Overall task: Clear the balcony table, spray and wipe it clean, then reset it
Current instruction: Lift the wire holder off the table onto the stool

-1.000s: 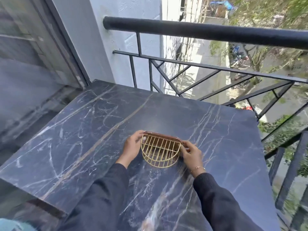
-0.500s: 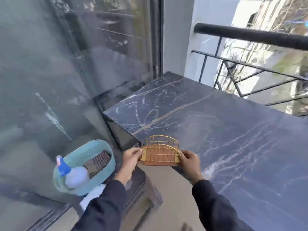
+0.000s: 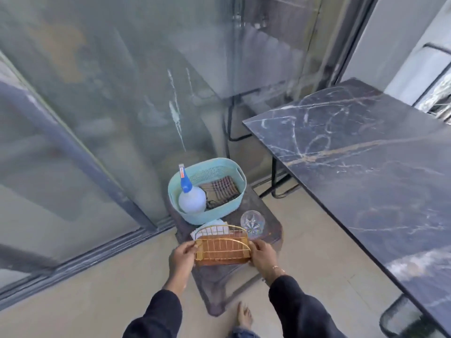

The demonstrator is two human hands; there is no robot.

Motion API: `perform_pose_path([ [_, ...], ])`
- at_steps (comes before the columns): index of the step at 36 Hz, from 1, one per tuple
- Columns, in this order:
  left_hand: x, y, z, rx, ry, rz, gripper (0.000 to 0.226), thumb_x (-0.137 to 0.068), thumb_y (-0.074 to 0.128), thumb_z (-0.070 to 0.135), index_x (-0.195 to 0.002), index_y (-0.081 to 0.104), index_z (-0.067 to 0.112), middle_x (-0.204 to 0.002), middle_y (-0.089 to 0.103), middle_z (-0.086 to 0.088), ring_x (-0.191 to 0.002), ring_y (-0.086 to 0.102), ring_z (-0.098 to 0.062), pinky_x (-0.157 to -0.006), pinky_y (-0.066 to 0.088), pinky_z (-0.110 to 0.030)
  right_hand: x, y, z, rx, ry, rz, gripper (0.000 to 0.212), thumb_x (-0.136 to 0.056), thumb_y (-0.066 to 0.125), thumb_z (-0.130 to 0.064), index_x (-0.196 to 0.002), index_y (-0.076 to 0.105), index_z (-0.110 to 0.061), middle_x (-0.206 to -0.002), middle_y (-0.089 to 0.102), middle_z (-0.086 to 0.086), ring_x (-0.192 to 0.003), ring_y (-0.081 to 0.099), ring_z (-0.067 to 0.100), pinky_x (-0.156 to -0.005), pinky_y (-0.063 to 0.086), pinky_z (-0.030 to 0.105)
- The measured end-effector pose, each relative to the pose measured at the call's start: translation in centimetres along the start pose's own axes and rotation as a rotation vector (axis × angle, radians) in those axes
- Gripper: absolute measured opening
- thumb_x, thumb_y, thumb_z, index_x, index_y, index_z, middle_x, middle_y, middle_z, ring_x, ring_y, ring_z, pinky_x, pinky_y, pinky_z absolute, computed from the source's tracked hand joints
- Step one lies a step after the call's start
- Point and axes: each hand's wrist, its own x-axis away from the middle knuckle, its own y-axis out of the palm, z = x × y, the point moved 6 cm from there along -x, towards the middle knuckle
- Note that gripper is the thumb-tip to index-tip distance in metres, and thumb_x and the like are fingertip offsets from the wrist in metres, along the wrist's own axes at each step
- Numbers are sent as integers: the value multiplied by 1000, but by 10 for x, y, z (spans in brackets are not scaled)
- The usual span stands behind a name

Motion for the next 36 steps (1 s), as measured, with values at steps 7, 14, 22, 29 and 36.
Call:
perform_pose_path([
  [7,-47,-1,-29,78,-116,10,19,-95,52,7,-103,69,3,-93,68,-11,-81,63,-25,-73,52,-33,-36,41,-5,104,90,-110,25,-97,37,-22,-88,59,-13,-92,59,13,-85,50,19,-83,46,37],
  [14,-89,-2,-52,11,-147,-5,19,-92,55,9,-96,71,16,-105,71,-16,-99,67,-32,-92,52,-49,-57,61,-20,140,139,-144,33,-97,34,-19,-106,61,-2,-94,57,11,-90,54,26,-94,48,41],
  [22,-77,-8,-18,-101,-113,87,22,-91,54,4,-107,68,5,-110,69,-11,-102,62,-26,-80,41,-23,-52,60,-68,763,76,-333,35,-96,33,-11,-124,51,-2,-129,55,17,-120,53,30,-96,44,35],
  [29,-66,-35,79,-140,367,403,44,-78,67,-4,-120,55,1,-111,53,-3,-106,46,-19,-73,41,-18,-66,24,-164,756,-89,-268,28,-92,40,-15,-108,60,-4,-117,61,18,-110,58,32,-87,46,34],
  [36,-98,-24,113,-226,434,105,68,-76,73,4,-136,42,11,-129,48,-3,-121,47,-20,-99,47,-35,-117,24,-227,632,-289,-46,28,-91,38,-8,-105,61,0,-112,63,22,-104,59,36,-85,45,35],
])
